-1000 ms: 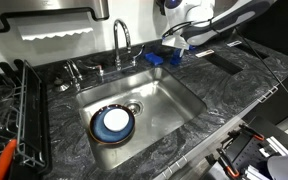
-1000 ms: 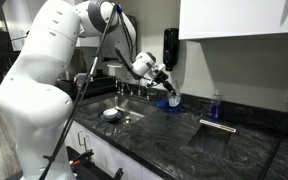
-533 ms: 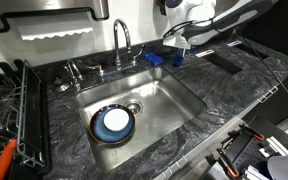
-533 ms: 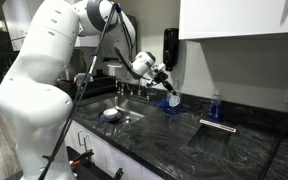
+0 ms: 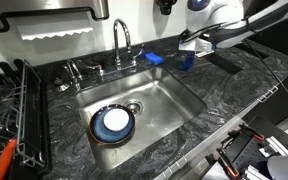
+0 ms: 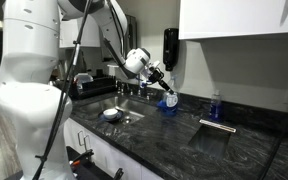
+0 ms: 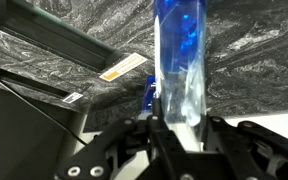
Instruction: Move the left bottle and the blue sponge closer to you, respectively
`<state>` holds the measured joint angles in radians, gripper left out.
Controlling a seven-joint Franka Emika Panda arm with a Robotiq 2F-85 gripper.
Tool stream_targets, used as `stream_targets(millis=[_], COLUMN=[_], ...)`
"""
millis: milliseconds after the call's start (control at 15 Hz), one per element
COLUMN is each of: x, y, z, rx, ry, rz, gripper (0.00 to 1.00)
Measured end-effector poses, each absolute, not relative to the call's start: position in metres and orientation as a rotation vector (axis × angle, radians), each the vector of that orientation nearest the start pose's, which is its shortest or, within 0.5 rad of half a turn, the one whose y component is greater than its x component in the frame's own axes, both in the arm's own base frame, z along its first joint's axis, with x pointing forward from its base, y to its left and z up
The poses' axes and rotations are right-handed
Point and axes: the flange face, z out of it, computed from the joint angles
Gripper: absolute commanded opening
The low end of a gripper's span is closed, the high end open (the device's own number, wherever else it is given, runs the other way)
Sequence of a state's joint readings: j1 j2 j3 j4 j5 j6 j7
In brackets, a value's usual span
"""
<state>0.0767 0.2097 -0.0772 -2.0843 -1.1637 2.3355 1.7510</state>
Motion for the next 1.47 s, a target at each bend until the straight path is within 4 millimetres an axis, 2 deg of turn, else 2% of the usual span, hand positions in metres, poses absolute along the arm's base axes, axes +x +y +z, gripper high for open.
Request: stream_targets(millis=[533, 800, 1000, 1267, 1467], x=[0.465, 0.408, 0.373, 0.369, 0.367], y=[-0.008, -0.001, -0.002, -0.006, -0.005], z=[0.354, 0.349, 0.343, 0.348, 0.346], rx=[2.344, 2.430, 2.442, 2.431, 2.425], ry=[-0.881, -0.853, -0.855, -0.823, -0.716], rz=[1.061, 1.099, 1.096, 1.124, 1.143], gripper=[0.08, 0.08, 0.08, 0.08, 0.08])
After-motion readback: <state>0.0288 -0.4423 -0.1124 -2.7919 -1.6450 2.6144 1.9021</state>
